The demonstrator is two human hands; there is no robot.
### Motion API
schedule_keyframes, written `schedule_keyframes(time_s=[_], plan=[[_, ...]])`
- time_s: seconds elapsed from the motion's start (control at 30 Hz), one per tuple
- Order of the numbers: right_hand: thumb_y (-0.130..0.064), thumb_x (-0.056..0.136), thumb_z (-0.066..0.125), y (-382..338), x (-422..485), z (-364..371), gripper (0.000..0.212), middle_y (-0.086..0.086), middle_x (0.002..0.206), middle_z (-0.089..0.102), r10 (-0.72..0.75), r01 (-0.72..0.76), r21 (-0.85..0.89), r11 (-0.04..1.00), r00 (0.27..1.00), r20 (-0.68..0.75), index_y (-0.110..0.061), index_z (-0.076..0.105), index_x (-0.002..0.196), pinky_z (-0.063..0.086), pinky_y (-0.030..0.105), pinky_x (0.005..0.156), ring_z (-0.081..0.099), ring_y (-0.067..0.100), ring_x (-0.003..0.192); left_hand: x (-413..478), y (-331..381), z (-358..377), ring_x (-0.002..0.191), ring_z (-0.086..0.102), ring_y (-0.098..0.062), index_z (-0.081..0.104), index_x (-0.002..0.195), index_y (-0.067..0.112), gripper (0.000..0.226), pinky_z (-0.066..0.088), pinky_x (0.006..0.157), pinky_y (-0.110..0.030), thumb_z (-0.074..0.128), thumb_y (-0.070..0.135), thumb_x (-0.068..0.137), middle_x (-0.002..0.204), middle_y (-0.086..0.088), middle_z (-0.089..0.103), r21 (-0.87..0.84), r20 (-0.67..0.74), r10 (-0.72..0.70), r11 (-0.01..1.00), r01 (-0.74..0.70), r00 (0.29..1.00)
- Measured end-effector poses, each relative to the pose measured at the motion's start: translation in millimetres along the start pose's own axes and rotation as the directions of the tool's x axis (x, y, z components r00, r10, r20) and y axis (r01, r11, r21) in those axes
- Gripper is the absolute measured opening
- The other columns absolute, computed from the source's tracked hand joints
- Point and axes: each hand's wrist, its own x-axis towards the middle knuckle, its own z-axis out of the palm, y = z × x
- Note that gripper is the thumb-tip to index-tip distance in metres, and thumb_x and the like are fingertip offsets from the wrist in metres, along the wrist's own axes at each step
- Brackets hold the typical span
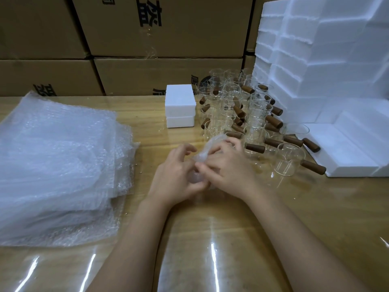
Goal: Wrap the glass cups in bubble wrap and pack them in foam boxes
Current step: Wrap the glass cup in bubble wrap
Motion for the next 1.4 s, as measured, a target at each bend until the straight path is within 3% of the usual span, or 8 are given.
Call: schedule_keyframes(time_s=[0.1, 0.23, 0.53, 0.73, 0.83, 1.0, 1.17, 1.4], plan=[[-0.026, 0.089, 0.046, 5, 1, 1, 0.031, -0.001, 0.079, 0.065, 0.187, -0.118, 0.196, 0.974, 0.902, -0.389, -0.010, 0.068, 0.073, 0.036, 0.038, 0.084, 0.058, 0.022, 0.082, 1, 0, 2, 0.099, 0.060, -0.014, 0.067, 0.071, 0.017, 0.049, 0.051, 0.054, -0.030, 0.057, 0.066, 0.071, 0.119, 0.004, 0.058, 0.060, 0.021, -0.038, 0.998, 0.036, 0.999], [-0.027, 0.093, 0.047, 11, -1, 6, 0.031, 0.009, 0.105, 0.057, 0.421, -0.287, 0.373, 0.882, 0.835, -0.354, -0.004, 0.061, 0.109, 0.045, 0.030, 0.081, 0.055, 0.020, 0.094, 1, 3, 3, 0.075, 0.064, -0.013, 0.065, 0.065, 0.018, 0.055, 0.047, 0.050, -0.025, 0.051, 0.071, 0.070, 0.107, 0.008, 0.063, 0.097, -0.015, -0.047, 0.994, 0.048, 0.999], [-0.020, 0.089, 0.049, 10, -8, 16, 0.028, -0.006, 0.081, 0.072, 0.033, -0.016, 0.050, 0.999, 0.934, -0.355, -0.014, 0.072, 0.075, 0.034, 0.039, 0.092, 0.065, 0.017, 0.088, 2, 7, 1, 0.062, 0.061, -0.017, 0.066, 0.070, 0.015, 0.052, 0.046, 0.046, -0.027, 0.049, 0.065, 0.071, 0.099, 0.005, 0.064, 0.079, -0.003, -0.042, 0.996, 0.042, 0.999], [-0.019, 0.088, 0.052, 8, -8, 16, 0.026, -0.001, 0.070, 0.066, -0.188, 0.167, -0.103, 0.981, 0.951, -0.248, -0.012, 0.066, 0.068, 0.039, 0.035, 0.093, 0.065, 0.018, 0.081, 1, 6, 0, 0.067, 0.056, -0.021, 0.047, 0.100, 0.016, 0.057, 0.039, 0.056, -0.030, 0.049, 0.061, 0.065, 0.083, 0.010, 0.056, -0.029, 0.041, -0.183, 0.982, 0.184, 0.982], [-0.022, 0.089, 0.046, 2, -9, 20, 0.028, 0.000, 0.069, 0.064, -0.205, 0.180, -0.158, 0.971, 0.966, -0.158, -0.012, 0.064, 0.069, 0.039, 0.033, 0.095, 0.062, 0.019, 0.071, 0, 4, 1, 0.084, 0.063, -0.025, 0.050, 0.118, 0.017, 0.062, 0.046, 0.063, -0.033, 0.045, 0.053, 0.068, 0.101, 0.007, 0.063, -0.057, 0.052, -0.151, 0.986, 0.154, 0.987], [-0.024, 0.090, 0.042, -4, -5, 25, 0.029, 0.001, 0.065, 0.063, -0.178, 0.160, -0.149, 0.976, 0.978, -0.112, -0.012, 0.060, 0.071, 0.038, 0.035, 0.098, 0.061, 0.021, 0.064, 2, 6, -1, 0.085, 0.064, -0.027, 0.066, 0.105, 0.014, 0.054, 0.052, 0.059, -0.039, 0.034, 0.043, 0.072, 0.112, 0.004, 0.061, -0.013, 0.070, -0.084, 0.996, 0.085, 0.994], [-0.020, 0.086, 0.053, -1, -7, 24, 0.021, 0.006, 0.073, 0.062, -0.128, 0.128, -0.014, 0.992, 0.966, -0.225, -0.006, 0.064, 0.074, 0.043, 0.040, 0.095, 0.059, 0.025, 0.073, 7, 3, 1, 0.078, 0.056, -0.019, 0.064, 0.096, 0.020, 0.029, 0.038, 0.058, -0.028, 0.053, 0.041, 0.080, 0.106, 0.006, 0.051, 0.000, 0.160, -0.118, 0.993, 0.119, 0.980], [-0.037, 0.087, 0.050, 1, -6, 22, 0.030, -0.004, 0.084, 0.068, -0.073, 0.032, -0.179, 0.983, 0.971, -0.227, -0.015, 0.068, 0.080, 0.025, 0.043, 0.107, 0.064, 0.018, 0.091, 9, 6, 8, 0.076, 0.046, -0.014, 0.058, 0.096, 0.015, 0.025, 0.024, 0.048, -0.021, 0.055, 0.036, 0.083, 0.098, 0.009, 0.040, 0.057, 0.128, -0.172, 0.985, 0.165, 0.977]])
